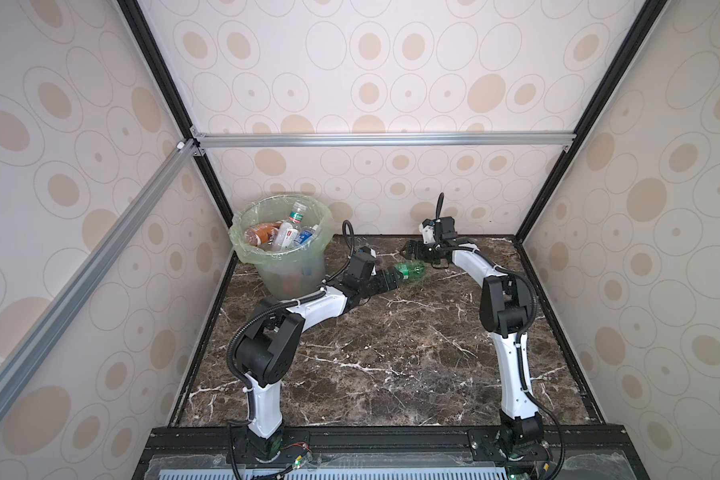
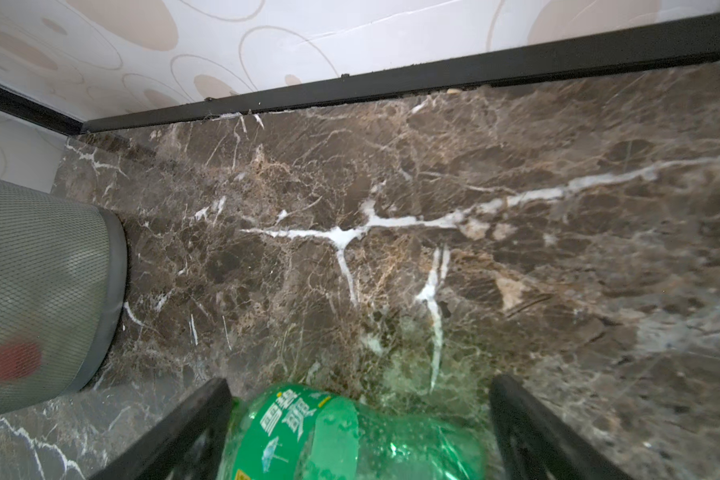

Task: Throw the plastic bottles in the bin
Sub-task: 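Move both grippers down toward the green yellow-capped bottle on the table, then close the right gripper around the green bottle's body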

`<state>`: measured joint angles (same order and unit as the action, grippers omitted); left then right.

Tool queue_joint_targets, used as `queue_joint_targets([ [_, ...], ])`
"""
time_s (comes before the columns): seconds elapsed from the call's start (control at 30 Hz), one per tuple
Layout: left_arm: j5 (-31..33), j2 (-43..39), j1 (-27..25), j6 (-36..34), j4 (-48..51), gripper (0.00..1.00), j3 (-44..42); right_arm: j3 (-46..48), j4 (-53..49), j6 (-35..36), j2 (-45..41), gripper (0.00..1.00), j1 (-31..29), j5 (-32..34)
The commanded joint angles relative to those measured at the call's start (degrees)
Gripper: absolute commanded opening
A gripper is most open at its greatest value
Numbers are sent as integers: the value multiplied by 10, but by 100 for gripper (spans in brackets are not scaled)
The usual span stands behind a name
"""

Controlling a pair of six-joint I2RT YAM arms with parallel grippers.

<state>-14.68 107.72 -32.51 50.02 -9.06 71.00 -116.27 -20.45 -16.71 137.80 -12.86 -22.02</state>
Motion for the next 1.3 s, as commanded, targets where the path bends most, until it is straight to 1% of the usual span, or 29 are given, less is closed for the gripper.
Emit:
queue_joint_targets([
  [0.0, -7, -28, 5, 21, -30, 99, -11, 33, 2, -7, -24, 100, -9, -12],
  [0.3, -10, -30, 13, 23, -39, 99, -33, 114, 37, -18, -71, 100, -21, -16],
  [0.5, -35, -17, 20, 39, -50, 99, -38, 160, 39, -27, -105, 100, -26, -16],
  [0.6, -46, -20, 16, 44, -55, 99, -60, 201, 61, -38, -133, 100, -26, -19],
  [0.7, -53, -37, 13, 38, -44, 99, -91, 230, 63, -37, -160, 100, -26, -16],
  [0.77, -47, -62, 13, 30, -26, 99, -116, 250, 57, -29, -183, 100, -25, -17],
  [0.87, -31, -107, 14, 22, -11, 99, -158, 305, 70, -19, -230, 100, -26, -23],
  [0.97, -30, -141, 15, 28, -11, 99, -181, 353, 62, 15, -276, 100, -29, -25],
  [1.0, -29, -152, 15, 31, -13, 99, -185, 369, 53, 33, -290, 100, -45, -21],
  [1.13, -25, -199, 16, 29, -8, 99, -186, 429, 34, 101, -341, 100, -75, 12],
  [1.27, -32, -226, 16, 25, 4, 99, -185, 457, 10, 170, -367, 100, -108, 49],
])
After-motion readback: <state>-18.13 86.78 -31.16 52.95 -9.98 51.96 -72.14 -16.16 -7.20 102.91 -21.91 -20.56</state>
